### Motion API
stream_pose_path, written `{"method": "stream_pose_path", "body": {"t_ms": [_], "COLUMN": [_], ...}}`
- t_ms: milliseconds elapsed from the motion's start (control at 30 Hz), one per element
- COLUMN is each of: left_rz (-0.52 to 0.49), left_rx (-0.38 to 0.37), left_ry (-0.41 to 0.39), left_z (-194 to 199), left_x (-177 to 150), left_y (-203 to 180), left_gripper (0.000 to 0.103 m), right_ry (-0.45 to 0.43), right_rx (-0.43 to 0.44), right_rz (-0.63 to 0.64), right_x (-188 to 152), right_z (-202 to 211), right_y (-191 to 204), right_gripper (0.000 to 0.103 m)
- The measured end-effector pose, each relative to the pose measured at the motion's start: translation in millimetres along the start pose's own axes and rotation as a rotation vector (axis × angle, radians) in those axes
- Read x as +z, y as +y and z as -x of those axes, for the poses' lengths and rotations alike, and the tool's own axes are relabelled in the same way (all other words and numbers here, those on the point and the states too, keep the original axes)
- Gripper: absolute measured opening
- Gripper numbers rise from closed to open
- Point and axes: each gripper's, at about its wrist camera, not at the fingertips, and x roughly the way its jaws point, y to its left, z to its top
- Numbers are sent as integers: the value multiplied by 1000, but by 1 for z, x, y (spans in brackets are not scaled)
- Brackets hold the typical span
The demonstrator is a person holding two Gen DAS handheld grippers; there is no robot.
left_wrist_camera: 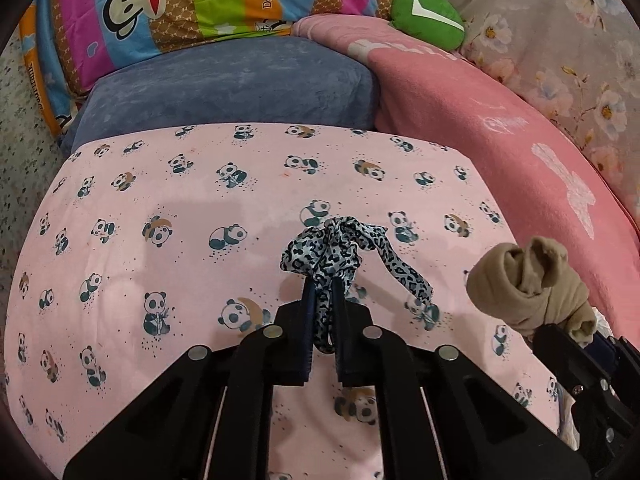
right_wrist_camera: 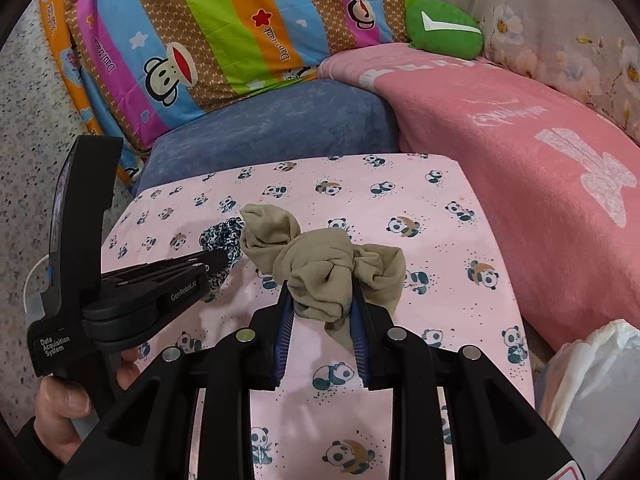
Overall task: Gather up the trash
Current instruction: 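Carry the khaki cloth and leopard ribbon over the bin and open both grippers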
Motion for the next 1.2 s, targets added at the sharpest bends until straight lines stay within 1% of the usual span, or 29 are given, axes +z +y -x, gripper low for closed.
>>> {"method": "stream_pose_path", "body": {"t_ms": [333, 567, 667, 867, 967, 1200], "left_rz": [-79, -145, -168, -229, -262, -329], "left_rx": [-56, -107, -127, -171, -196, -234], "left_ry": [-45, -56, -53, -38, -25, 4], "left_z": [44, 65, 70, 75, 76, 76], "left_x": [-15, -31, -39, -59, -70, -92], "left_y": [-63, -119, -141, -188, -210, -254], "left_gripper": [8, 8, 8, 8, 8, 8], "right_ry": [-68, -111, -130, -145, -150, -153], "right_rx": [-39, -87, -112, -151, -182, -258], "right_rz": [-52, -109, -140, -182, -218, -235], "right_x": [-7, -18, -27, -41, -52, -75], "right_z": [62, 106, 127, 153, 169, 190], "right_y": [-32, -70, -93, -129, -157, -191], "right_gripper": [26, 26, 26, 27, 27, 27]}}
